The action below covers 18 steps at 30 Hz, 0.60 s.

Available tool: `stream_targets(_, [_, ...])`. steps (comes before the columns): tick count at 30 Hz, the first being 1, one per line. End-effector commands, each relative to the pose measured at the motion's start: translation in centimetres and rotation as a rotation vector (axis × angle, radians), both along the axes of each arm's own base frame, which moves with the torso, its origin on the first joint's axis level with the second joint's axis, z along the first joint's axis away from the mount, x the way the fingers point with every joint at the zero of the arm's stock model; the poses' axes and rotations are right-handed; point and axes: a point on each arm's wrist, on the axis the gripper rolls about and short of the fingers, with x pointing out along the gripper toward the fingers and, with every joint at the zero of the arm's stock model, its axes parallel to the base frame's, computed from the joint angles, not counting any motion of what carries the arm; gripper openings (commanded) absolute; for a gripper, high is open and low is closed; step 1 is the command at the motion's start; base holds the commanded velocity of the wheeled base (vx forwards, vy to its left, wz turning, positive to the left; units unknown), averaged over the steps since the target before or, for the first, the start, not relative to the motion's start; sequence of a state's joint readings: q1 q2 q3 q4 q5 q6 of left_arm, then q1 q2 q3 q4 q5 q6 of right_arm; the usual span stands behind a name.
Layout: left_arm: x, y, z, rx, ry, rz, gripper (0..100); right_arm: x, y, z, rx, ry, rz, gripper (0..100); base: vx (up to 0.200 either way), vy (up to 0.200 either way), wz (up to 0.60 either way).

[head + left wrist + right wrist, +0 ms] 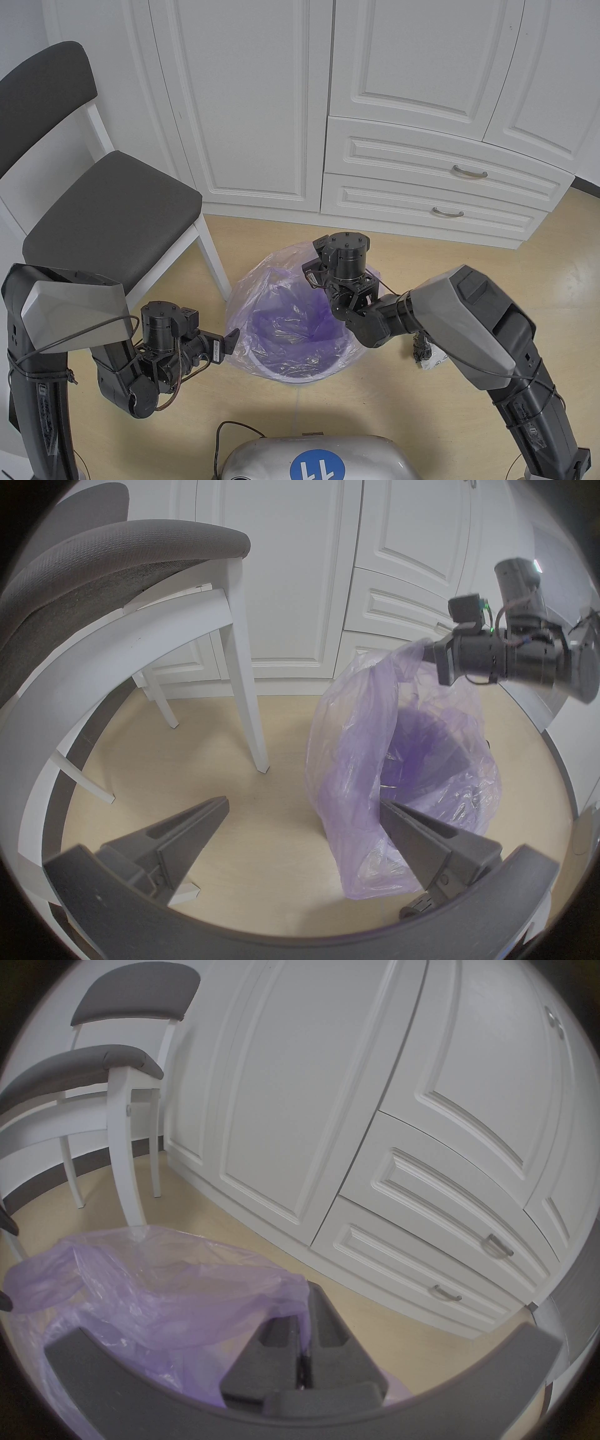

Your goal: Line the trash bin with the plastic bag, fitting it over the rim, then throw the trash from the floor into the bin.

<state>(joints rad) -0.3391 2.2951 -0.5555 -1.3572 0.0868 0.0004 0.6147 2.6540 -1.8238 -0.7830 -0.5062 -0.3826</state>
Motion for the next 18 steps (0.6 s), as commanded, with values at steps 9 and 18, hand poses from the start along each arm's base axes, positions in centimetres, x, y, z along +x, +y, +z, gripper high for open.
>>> stream_targets(9, [0.7,0.8,0.1,-0.006,-0.015,0.026,100,-0.8,0.7,-1.3,-0.026,0.032,0.014,100,0.0,0.0,0.0])
stream_targets(18, [0.7,0.8,0.1,-0.004,-0.012,0.025,100,-8.0,-1.9,5.2,-0.163,0.194,0.173,100,0.0,0.0,0.0])
